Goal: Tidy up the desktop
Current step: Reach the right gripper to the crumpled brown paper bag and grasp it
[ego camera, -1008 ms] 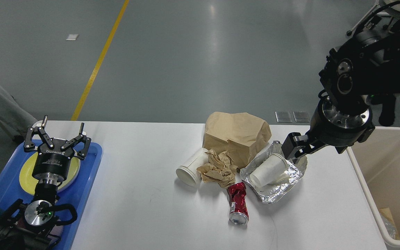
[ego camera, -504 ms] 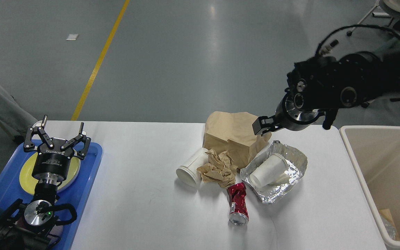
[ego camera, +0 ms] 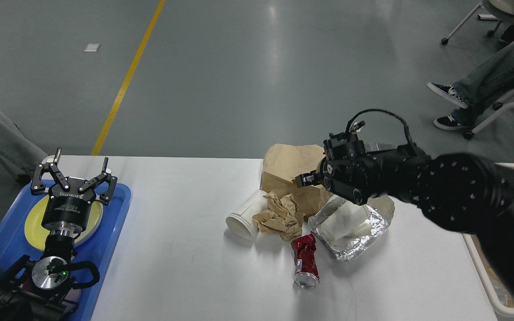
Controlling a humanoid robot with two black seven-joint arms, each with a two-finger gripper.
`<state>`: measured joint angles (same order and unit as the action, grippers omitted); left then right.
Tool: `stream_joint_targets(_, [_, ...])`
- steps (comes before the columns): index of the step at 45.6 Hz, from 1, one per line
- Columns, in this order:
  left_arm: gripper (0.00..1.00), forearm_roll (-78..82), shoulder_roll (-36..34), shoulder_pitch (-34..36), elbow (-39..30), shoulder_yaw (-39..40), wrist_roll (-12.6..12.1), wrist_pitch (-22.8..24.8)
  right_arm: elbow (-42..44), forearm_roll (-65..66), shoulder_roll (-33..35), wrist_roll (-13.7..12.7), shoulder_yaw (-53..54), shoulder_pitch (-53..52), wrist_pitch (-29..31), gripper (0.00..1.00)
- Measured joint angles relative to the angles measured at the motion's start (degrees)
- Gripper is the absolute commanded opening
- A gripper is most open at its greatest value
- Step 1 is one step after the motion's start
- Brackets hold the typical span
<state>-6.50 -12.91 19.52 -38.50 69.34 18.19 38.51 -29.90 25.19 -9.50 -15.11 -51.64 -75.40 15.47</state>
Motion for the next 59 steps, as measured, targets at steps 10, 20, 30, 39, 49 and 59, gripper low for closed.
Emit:
stream_joint_targets(10, [0.96,-0.01,0.00,0.00,0.00,-0.03,0.00,0.00,4.07,1.81,-1.20,-0.01,0.30,4.34,-4.16,1.00])
stream_joint_targets(20, [0.96,-0.01,0.00,-0.01,0.00,-0.03,0.00,0.00,4.11,1.86,-1.23,-0.08,0.40,6.22,-5.06,1.00])
stream_joint_targets(30, [0.96,-0.01,0.00,-0.01,0.00,-0.01,0.00,0.00,3.99,1.76,-1.22,-0.22,0.51,7.17,-6.74,0.74])
stream_joint_targets(39, [0.96,-0.01,0.00,-0.01,0.01,0.00,0.00,0.00,3.96,1.48,-1.23,-0.58,0.88,7.20,-11.41,0.57])
stream_joint_targets(49, [0.96,-0.01,-0.01,-0.01,0.01,0.00,0.00,0.00,3.75,1.44,-1.22,-0.53,0.93,7.62,-11.87,0.36])
stream_joint_targets(59, [0.96,-0.01,-0.01,-0.01,0.01,0.00,0.00,0.00,3.20,1.27,-1.22,-0.82,1.38,8.23,-11.96,0.00])
